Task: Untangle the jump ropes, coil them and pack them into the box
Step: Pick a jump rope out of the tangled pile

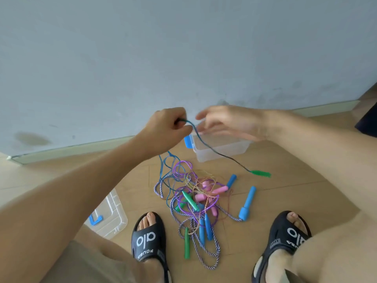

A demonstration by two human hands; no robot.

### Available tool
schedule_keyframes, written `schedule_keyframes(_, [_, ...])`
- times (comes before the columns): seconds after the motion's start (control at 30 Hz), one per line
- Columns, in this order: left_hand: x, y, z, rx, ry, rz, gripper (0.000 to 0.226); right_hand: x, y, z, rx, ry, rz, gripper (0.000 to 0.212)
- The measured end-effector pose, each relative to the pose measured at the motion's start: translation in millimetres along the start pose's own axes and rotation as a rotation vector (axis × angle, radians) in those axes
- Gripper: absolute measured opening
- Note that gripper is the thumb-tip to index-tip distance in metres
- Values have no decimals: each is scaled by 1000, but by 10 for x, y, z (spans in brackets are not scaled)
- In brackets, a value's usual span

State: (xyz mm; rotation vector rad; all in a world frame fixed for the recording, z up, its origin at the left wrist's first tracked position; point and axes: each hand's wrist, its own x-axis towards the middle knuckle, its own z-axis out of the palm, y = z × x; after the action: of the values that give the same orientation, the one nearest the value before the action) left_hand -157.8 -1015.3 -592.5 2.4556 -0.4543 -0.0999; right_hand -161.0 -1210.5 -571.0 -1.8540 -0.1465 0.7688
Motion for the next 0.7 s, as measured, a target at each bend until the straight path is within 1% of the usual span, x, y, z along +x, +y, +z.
schedule_keyframes(0.03, [-13,60,21,-9,8,58,21,14,-83,59,79,-14,-64,38])
schedule_keyframes(0.07, [-26,114,26,-31,21,95,16,16,-159,112,46,2,-106,40])
schedule_keyframes(0.17, [-29,170,-27,-112,37,105,20,-18,-285,156,-321,137,-128,31])
schedule_keyframes(0.2, [-22,153,-48,-123,9,94,23,-26,-294,136,-377,168,-141,29])
schedule_keyframes(0.27, [-5,65,-85,-89,-85,33,32,-40,-292,84,-422,221,-184,26])
schedule_keyframes(0.33, [12,-102,-121,47,-184,-52,36,-36,-251,-16,-560,292,-222,20])
schedule_keyframes(0.4, [8,-332,-153,192,-283,-132,35,-39,-188,-189,-695,384,-198,16])
schedule_keyframes(0.43, [-4,-450,-174,224,-320,-193,35,-46,-141,-295,-737,410,-150,15])
schedule_keyframes(0.5, [-31,-599,-222,199,-320,-311,46,-60,-31,-450,-835,382,7,16])
schedule_keyframes(0.57, [-22,-595,-272,111,-229,-361,55,-59,72,-475,-858,263,149,17])
schedule_keyframes(0.6, [-3,-548,-288,54,-165,-348,54,-48,115,-427,-806,191,172,18])
schedule_keyframes(0.63, [11,-465,-296,1,-107,-307,51,-40,137,-352,-738,125,151,22])
schedule_keyframes(0.7, [10,-250,-284,-46,-34,-171,44,-12,122,-131,-543,32,52,42])
